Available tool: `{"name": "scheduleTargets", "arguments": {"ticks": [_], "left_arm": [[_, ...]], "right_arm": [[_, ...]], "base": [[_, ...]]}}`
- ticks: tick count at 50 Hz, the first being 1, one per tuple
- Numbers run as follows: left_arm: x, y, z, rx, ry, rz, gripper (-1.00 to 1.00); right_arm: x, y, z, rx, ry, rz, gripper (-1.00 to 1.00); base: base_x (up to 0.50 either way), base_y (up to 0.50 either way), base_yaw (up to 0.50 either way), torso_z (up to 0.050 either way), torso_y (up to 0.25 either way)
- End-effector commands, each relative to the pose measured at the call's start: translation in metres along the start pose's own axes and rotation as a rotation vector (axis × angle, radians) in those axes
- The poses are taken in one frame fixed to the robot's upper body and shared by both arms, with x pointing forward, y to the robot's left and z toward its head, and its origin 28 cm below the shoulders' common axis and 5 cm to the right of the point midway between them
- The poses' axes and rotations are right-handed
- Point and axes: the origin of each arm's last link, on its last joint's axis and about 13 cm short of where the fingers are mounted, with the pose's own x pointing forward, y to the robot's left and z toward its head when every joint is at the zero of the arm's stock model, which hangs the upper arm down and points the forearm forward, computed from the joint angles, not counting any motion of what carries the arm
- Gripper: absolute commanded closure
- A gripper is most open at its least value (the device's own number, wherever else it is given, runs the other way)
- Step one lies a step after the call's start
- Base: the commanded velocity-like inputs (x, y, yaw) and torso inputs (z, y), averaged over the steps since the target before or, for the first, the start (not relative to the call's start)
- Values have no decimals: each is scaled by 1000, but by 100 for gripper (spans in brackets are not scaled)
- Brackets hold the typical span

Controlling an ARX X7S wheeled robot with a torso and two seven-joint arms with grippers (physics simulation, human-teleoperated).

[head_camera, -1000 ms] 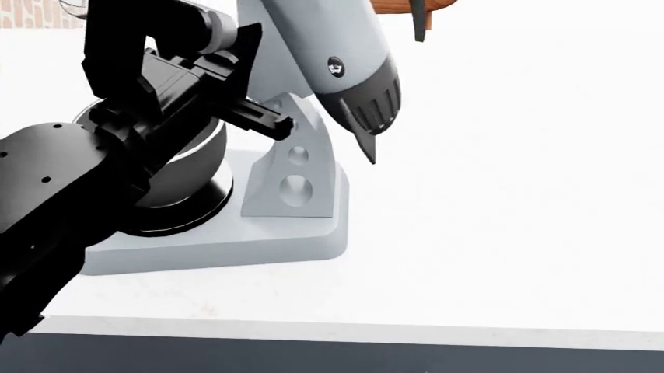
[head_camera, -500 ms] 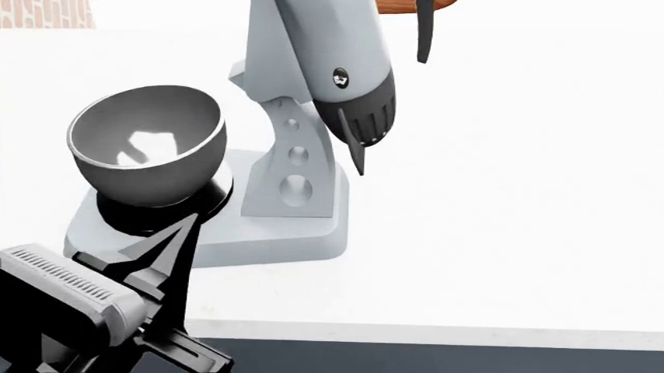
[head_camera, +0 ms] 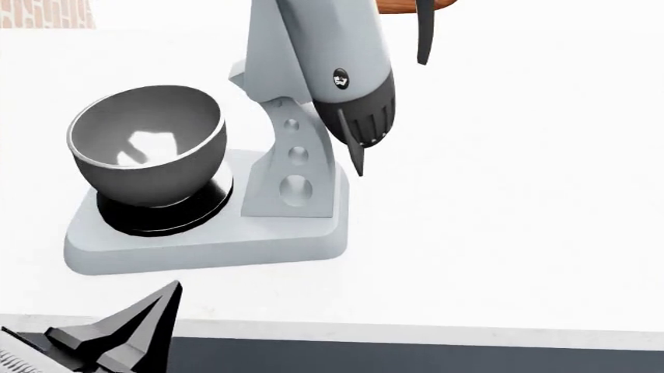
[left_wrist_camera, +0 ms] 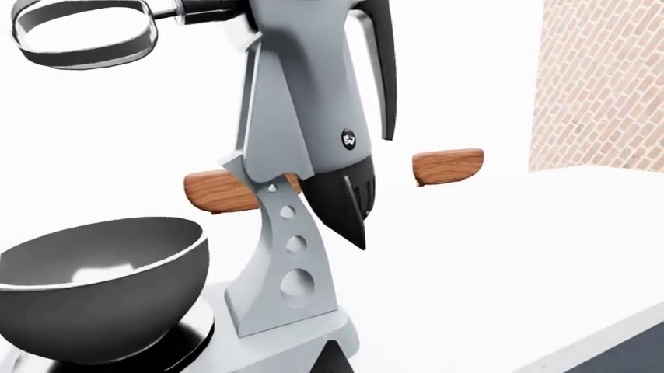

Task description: Open the stand mixer head.

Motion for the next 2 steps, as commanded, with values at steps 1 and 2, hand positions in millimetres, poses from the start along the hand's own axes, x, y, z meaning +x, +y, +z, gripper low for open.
{"name": "scheduleTargets", "arguments": {"ticks": [1, 2], "left_arm": [[-4, -1, 0, -14, 6, -10, 100], [-4, -1, 0, -17, 6, -12, 100]], "right_arm": [[0, 0, -1, -8, -1, -3, -100], [0, 0, -1, -6, 0, -1, -100]], "base": [[0, 0, 0, 0, 0], [0, 0, 0, 0, 0]]}}
